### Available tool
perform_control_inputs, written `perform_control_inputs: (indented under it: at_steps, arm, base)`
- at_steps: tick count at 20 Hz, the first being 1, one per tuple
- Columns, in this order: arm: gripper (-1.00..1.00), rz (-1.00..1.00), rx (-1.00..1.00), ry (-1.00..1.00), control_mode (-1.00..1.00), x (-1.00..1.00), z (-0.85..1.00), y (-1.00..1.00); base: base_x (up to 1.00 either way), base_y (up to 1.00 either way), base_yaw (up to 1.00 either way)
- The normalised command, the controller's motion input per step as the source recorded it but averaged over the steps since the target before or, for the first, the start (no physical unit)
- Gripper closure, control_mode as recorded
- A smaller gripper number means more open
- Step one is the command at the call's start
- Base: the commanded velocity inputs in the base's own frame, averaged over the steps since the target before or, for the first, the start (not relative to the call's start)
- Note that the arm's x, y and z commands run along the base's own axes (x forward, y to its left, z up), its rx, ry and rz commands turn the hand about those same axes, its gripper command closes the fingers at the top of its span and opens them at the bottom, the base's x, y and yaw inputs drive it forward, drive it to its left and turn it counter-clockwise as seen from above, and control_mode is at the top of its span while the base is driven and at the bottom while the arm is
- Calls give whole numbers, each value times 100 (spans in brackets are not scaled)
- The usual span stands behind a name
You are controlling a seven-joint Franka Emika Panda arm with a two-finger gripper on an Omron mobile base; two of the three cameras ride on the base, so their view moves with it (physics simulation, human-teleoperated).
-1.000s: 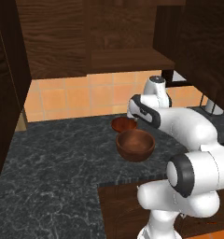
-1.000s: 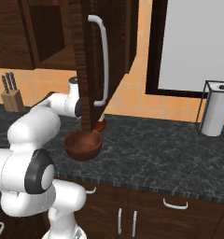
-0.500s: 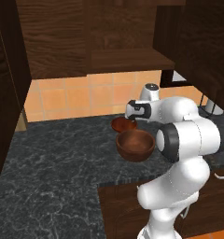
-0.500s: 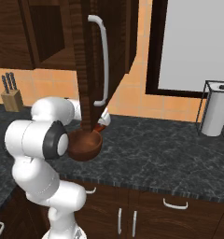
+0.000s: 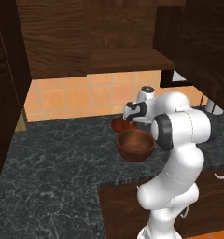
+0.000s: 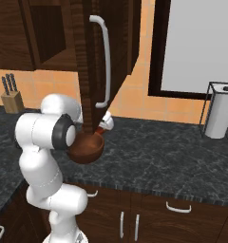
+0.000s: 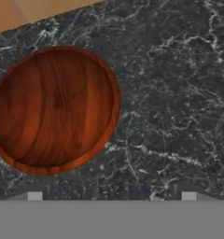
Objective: Pick up the bowls on the counter and stack them on top of one another in the open cabinet. Place the smaller bowl on top of the larger bowl.
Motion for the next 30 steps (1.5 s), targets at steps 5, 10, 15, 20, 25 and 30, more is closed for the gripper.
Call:
perform_control_inputs:
  at_steps: [5,10,15,20,25,30]
  arm:
    - [-100,0,0,1,-100,34,-27,-3]
    - [-100,0,0,0,-100,31,-35,0]
    - [-100,0,0,0,-100,32,-34,0]
    - [-100,0,0,0,-100,37,-35,0]
    - [100,0,0,0,-100,20,-21,0]
    - [100,0,0,0,-100,0,0,0]
  base:
    - [0,0,0]
    - [0,0,0]
    - [0,0,0]
    - [0,0,0]
    - [0,0,0]
    - [0,0,0]
